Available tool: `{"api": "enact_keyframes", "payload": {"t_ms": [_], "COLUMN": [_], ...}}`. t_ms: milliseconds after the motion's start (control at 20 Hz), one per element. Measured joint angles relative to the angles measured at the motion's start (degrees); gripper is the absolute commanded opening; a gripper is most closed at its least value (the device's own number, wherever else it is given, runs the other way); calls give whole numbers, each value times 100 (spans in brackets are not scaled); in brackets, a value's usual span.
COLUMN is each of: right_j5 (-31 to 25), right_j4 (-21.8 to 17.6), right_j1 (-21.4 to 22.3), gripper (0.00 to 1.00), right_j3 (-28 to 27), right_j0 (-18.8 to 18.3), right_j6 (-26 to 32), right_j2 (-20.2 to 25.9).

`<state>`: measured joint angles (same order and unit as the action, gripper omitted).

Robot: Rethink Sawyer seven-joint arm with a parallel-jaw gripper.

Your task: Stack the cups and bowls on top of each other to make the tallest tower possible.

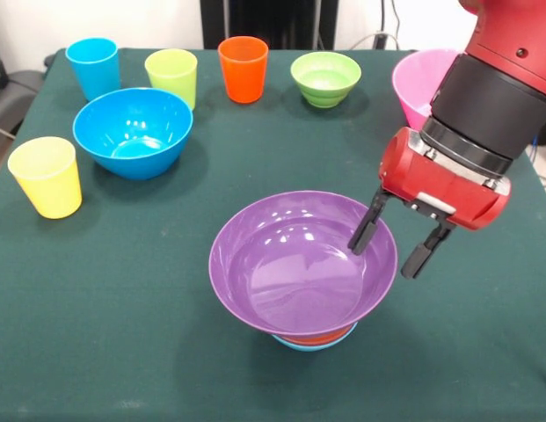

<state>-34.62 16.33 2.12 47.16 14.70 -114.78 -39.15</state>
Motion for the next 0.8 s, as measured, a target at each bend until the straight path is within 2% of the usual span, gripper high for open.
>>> {"api": "enact_keyframes", "payload": {"t_ms": [400, 800], "right_j5": [-6, -298], "right_j4": [0, -1], "right_j1": [172, 440], "gripper": [100, 100], "right_j3": [49, 57], "right_j0": [8, 8], "right_j6": [0, 0], "right_j2": [33, 43]}}
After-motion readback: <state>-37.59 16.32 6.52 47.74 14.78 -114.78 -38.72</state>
